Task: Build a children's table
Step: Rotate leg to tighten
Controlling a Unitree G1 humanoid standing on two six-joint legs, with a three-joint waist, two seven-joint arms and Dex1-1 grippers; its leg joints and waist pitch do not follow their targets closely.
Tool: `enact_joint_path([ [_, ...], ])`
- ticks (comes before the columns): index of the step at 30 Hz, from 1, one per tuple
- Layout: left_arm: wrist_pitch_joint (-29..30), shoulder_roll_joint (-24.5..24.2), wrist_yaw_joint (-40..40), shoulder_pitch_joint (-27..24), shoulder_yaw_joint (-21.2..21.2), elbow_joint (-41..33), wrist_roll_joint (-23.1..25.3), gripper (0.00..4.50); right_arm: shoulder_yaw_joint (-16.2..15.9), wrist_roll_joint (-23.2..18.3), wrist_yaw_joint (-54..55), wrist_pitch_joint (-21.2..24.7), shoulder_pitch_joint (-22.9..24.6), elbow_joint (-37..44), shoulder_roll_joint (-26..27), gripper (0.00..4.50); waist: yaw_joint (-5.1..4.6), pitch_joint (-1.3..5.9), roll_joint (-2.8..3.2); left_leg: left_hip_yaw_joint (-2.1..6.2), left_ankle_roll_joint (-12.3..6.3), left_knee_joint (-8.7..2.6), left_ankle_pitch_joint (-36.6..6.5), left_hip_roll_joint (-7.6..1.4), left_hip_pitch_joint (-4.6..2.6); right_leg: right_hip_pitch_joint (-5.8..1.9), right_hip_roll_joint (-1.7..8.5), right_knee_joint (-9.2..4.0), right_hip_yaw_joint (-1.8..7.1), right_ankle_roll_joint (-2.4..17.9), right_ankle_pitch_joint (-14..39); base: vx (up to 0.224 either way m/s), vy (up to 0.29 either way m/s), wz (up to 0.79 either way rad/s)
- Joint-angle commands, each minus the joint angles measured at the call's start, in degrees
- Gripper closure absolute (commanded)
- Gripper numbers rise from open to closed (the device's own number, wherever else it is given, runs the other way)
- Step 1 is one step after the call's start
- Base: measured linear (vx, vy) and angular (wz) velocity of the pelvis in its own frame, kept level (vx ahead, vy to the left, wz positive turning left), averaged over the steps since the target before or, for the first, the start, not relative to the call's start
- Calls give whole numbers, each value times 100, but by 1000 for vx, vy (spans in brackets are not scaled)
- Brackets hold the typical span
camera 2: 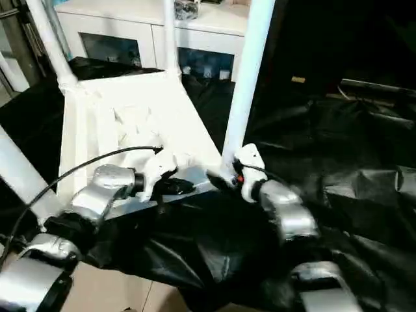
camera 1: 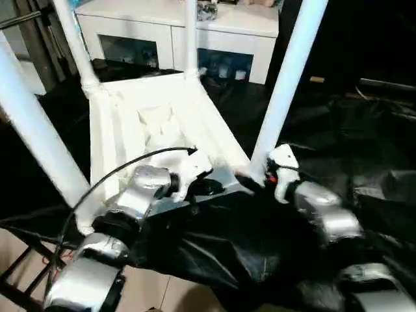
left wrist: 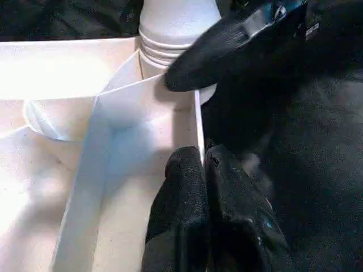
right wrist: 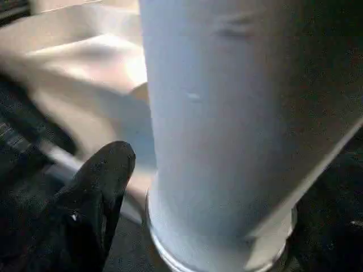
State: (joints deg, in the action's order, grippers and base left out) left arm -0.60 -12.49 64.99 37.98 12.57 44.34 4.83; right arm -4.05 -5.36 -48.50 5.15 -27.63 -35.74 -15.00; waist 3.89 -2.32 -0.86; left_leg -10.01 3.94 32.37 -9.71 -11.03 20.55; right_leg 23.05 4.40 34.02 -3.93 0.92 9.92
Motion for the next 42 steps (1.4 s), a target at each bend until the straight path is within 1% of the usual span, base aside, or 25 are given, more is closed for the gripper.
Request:
enact_joint_path([
  [1, -178, 104, 632, -39, 432, -214, -105, 450, -420, -167, -832, 148, 57, 339, -16, 60, 37, 349, -6, 14, -492, -298, -1093, -215, -8, -342, 347, -357, 246, 1331, 698, 0, 0, 0],
  [2, -295, -11, 856, -31, 449, -194, -113, 450, -480, -263, -1259, 252, 114, 531, -214, 60, 65, 339, -3, 5, -592, -290, -1077, -223, -6, -336, 342, -343, 238, 1403, 585, 0, 0, 0],
  [3, -295, -11, 856, -31, 449, -194, -113, 450, -480, -263, -1259, 252, 114, 531, -214, 60, 79, 334, -2, 5, -597, -292, -1107, -228, -7, -333, 348, -350, 237, 1407, 646, 0, 0, 0],
  [5, -447, -156, 1156, -6, 469, -132, -113, 450, -543, -382, -1749, 383, 132, 664, -426, 60, 128, 314, -8, 4, -489, -309, -1315, -234, -33, -311, 370, -393, 234, 1344, 1122, 0, 0, 0],
  [7, -464, -204, 1282, 2, 472, -125, -131, 450, -579, -413, -1918, 446, 135, 702, -502, 60, 145, 304, -7, 4, -433, -320, -1411, -242, -50, -303, 376, -418, 242, 1294, 1346, 0, 0, 0],
  [8, -480, -267, 1477, 11, 461, -123, -183, 450, -636, -454, -2149, 525, 135, 753, -599, 60, 155, 298, -6, 9, -350, -331, -1504, -249, -55, -290, 378, -429, 245, 1252, 1539, 0, 0, 0],
  [11, -489, -359, 1696, 38, 462, -100, -250, 450, -704, -435, -2346, 600, 134, 805, -683, 91, 161, 313, -16, 15, -309, -333, -1416, -250, -36, -295, 380, -402, 250, 1231, 1407, 0, 0, 0],
  [14, -522, -390, 1768, 62, 461, -65, -258, 450, -714, -421, -2382, 607, 131, 812, -687, 97, 186, 320, -23, 7, -322, -317, -1307, -242, -35, -294, 384, -382, 250, 1275, 1256, 0, 0, 0],
  [15, -531, -403, 1788, 73, 459, -50, -255, 450, -715, -411, -2375, 595, 126, 802, -672, 122, 191, 322, -15, 8, -323, -316, -1287, -243, -34, -294, 390, -383, 250, 1280, 1242, 0, 0, 0],
  [16, -537, -405, 1779, 83, 446, -35, -247, 450, -724, -414, -2361, 585, 135, 803, -645, 122, 190, 321, -30, 8, -324, -317, -1263, -242, -26, -296, 386, -382, 247, 1271, 1234, 0, 0, 0],
  [19, -562, -387, 1706, 93, 413, -10, -229, 450, -738, -437, -2321, 595, 164, 827, -595, 147, 201, 323, -22, 8, -321, -316, -1239, -243, -30, -291, 390, -381, 246, 1260, 1255, 0, 0, 0],
  [20, -571, -362, 1632, 94, 391, 1, -218, 450, -734, -452, -2279, 608, 192, 855, -560, 167, 203, 316, -35, 7, -309, -319, -1259, -242, -28, -292, 390, -386, 245, 1242, 1303, 0, 0, 0],
  [21, -574, -342, 1564, 93, 378, 8, -205, 450, -717, -457, -2225, 608, 217, 870, -523, 167, 206, 316, -33, 8, -306, -318, -1258, -241, -25, -294, 390, -387, 245, 1228, 1326, 0, 0, 0],
  [25, -546, -198, 1024, 111, 281, 89, -138, 450, -517, -376, -1495, 535, 251, 687, -212, 180, 209, 295, -38, 10, -254, -336, -1360, -238, -29, -271, 395, -421, 249, 1124, 1611, 0, 0, 0],
  [26, -512, -153, 852, 120, 250, 110, -117, 450, -444, -324, -1181, 499, 236, 583, -101, 182, 184, 278, -41, 31, -156, -362, -1590, -230, -46, -259, 408, -468, 239, 1012, 2060, 0, 0, 0],
  [27, -470, -83, 657, 135, 209, 132, -105, 450, -350, -247, -740, 476, 192, 414, 45, 183, 176, 277, -39, 38, -120, -367, -1652, -231, -56, -252, 413, -477, 241, 968, 2191, 0, 0, 0],
  [29, -374, 55, 277, 165, 147, 163, -68, 450, -174, -122, 93, 478, 92, 103, 309, 185, 97, 257, -26, 75, 53, -392, -1890, -216, -88, -209, 434, -529, 240, 834, 2689, 0, 0, 0],
  [31, -317, 188, -74, 191, 124, 191, -3, 450, -16, -83, 742, 494, 7, -141, 538, 185, 58, 256, -21, 81, 76, -390, -1977, -207, -88, -204, 431, -558, 238, 761, 2876, 0, 0, 0],
  [32, -244, 264, -263, 205, 133, 205, 48, 450, 42, -77, 1011, 515, -19, -233, 660, 185, 29, 254, -23, 93, 79, -398, -2000, -198, -75, -211, 428, -581, 236, 665, 2995, 0, 0, 0],
  [34, -94, 476, -677, 237, 146, 242, 119, 450, 86, -2, 1548, 525, -35, -366, 953, 185, 0, 256, -7, 88, 65, -397, -2011, -196, -91, -187, 418, -597, 242, 659, 2927, 0, 0, 0],
  [35, -10, 597, -900, 257, 143, 256, 145, 450, 71, 70, 1806, 463, -38, -424, 1101, 185, -20, 262, -4, 85, 63, -393, -1996, -188, -78, -200, 409, -578, 247, 679, 2824, 0, 0, 0],
  [37, 56, 754, -1094, 268, 142, 249, 154, 450, 23, 142, 1997, 323, -39, -477, 1286, 185, -42, 265, -21, 74, -7, -385, -1993, -174, -79, -197, 398, -586, 246, 693, 2782, 0, 0, 0],
  [38, 56, 783, -1108, 267, 144, 244, 151, 450, 6, 154, 1997, 289, -33, -471, 1315, 185, -30, 264, -8, 64, -39, -374, -1989, -174, -94, -178, 405, -601, 253, 700, 2787, 0, 0, 0],
  [40, 17, 824, -1086, 260, 161, 228, 149, 450, -42, 192, 1968, 211, -35, -469, 1339, 129, -36, 266, -4, 67, -76, -387, -1957, -178, -68, -202, 395, -590, 253, 705, 2719, 0, 0, 0],
  [42, -70, 800, -903, 223, 200, 175, 132, 450, -8, 129, 1843, 182, -69, -478, 1295, 113, -41, 264, 12, 71, -79, -397, -1987, -188, -63, -203, 386, -578, 256, 729, 2609, 0, 0, 0],
])
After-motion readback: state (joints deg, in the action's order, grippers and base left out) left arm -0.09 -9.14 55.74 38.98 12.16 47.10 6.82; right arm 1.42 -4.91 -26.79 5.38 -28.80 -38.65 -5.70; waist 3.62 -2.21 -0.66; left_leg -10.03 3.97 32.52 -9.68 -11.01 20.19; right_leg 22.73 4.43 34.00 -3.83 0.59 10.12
